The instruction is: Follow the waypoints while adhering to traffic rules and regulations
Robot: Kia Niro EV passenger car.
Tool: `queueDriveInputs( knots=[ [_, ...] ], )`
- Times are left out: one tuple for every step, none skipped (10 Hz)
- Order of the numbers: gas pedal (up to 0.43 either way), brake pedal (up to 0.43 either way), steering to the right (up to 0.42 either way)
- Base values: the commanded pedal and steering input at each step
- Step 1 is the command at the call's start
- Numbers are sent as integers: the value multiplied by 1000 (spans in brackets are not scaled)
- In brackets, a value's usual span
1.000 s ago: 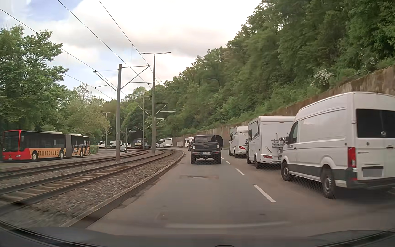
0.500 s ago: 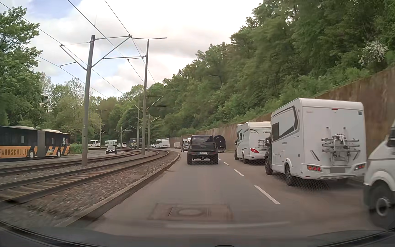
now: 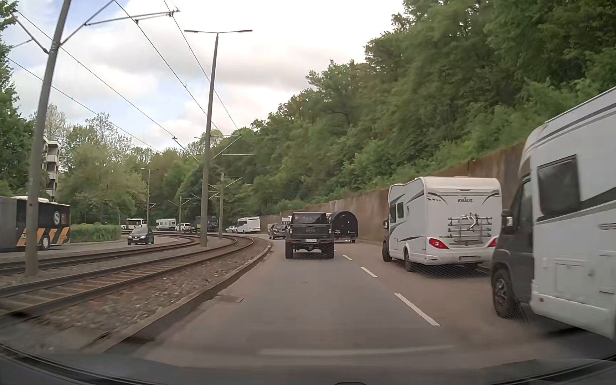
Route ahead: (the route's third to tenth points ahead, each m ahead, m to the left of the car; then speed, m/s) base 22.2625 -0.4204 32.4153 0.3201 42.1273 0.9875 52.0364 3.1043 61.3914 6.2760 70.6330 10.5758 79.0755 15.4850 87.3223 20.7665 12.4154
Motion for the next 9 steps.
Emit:
queueDriveInputs(
  knots=[
    [0, 0, -4],
    [0, 0, -4],
    [0, 0, -5],
    [0, 0, -5],
    [0, 0, -6],
    [0, 0, -5],
    [0, 0, -6],
    [0, 0, -7],
    [0, 0, -11]
  ],
)
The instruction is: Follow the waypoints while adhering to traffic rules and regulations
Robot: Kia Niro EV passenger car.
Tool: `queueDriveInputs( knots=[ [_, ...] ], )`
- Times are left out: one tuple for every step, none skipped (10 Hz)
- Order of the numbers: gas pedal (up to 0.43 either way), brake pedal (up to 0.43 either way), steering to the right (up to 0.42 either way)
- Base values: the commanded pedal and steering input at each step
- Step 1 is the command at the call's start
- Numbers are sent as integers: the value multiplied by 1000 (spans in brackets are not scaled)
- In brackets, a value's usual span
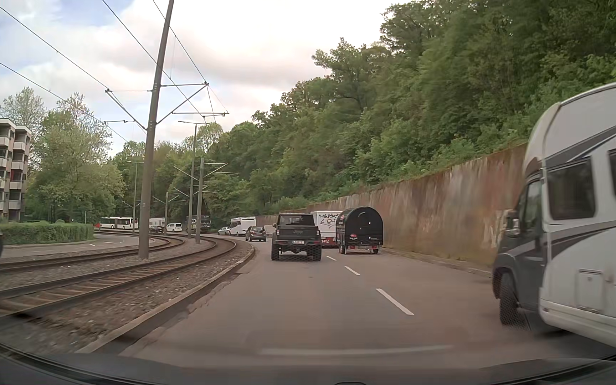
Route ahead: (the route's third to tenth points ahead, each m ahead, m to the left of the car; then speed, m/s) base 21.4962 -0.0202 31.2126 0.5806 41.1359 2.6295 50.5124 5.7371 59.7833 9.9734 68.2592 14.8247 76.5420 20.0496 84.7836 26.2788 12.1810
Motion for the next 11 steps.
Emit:
queueDriveInputs(
  knots=[
    [0, 0, -16],
    [0, 0, -21],
    [0, 0, -24],
    [0, 0, -26],
    [0, 0, -28],
    [0, 0, -29],
    [0, 0, -28],
    [0, 0, -27],
    [0, 0, -27],
    [0, 0, -26],
    [0, 0, -26]
  ],
)
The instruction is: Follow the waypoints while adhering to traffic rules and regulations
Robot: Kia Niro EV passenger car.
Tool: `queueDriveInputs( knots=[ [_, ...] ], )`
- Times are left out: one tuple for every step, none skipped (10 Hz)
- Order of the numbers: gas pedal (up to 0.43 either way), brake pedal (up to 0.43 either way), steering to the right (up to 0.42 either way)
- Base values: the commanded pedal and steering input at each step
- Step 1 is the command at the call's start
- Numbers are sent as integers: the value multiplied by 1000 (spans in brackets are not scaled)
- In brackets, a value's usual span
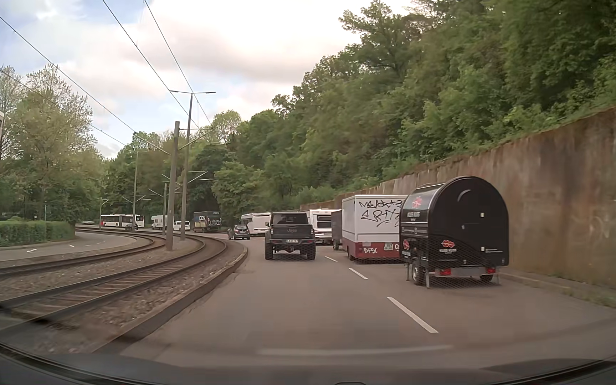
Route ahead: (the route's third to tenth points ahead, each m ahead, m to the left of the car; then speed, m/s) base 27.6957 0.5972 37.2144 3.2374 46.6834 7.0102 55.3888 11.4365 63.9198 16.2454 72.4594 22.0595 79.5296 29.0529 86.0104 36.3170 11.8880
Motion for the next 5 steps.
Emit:
queueDriveInputs(
  knots=[
    [0, 0, -27],
    [0, 0, -27],
    [0, 0, -29],
    [0, 0, -31],
    [0, 0, -33]
  ],
)
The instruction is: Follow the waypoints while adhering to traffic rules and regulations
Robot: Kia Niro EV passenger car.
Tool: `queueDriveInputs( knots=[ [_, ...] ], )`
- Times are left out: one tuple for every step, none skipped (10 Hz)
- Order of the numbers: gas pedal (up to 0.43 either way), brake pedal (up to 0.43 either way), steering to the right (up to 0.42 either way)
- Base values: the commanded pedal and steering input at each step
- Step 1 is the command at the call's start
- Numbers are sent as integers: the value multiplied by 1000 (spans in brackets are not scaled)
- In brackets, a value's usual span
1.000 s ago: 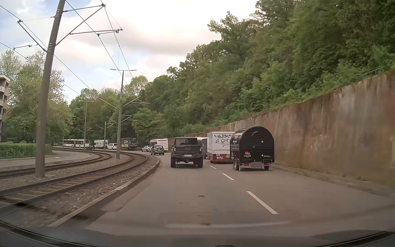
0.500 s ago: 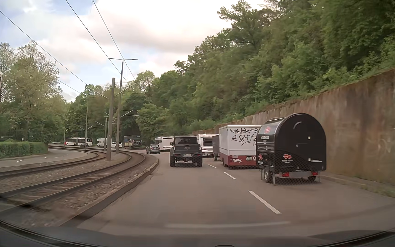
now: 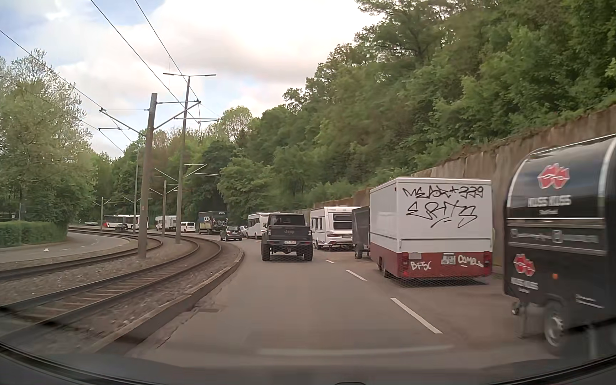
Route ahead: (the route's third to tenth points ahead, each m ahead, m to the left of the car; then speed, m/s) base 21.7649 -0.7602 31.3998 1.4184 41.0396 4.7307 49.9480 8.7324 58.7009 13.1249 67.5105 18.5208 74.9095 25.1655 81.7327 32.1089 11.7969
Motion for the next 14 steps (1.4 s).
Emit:
queueDriveInputs(
  knots=[
    [0, 0, -34],
    [8, 0, -35],
    [8, 0, -36],
    [8, 0, -38],
    [8, 0, -38],
    [8, 0, -38],
    [8, 0, -38],
    [8, 0, -40],
    [8, 0, -39],
    [8, 0, -38],
    [8, 0, -39],
    [8, 0, -38],
    [8, 0, -36],
    [8, 0, -34]
  ],
)
